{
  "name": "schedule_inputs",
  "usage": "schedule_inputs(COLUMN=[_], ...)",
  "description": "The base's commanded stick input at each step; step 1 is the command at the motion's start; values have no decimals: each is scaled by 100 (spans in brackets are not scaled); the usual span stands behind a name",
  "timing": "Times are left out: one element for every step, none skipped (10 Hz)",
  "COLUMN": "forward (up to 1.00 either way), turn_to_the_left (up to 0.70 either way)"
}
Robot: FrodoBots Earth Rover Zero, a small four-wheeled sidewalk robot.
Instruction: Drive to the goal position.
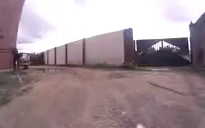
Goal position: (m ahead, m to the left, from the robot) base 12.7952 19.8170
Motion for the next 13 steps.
schedule_inputs(forward=[50, 50, 50, 50, 50, 50, 50, 50, 50, 50, 50, 50, 50], turn_to_the_left=[-1, -1, -1, -1, -1, -1, -1, -1, -1, -1, -1, -1, -1])
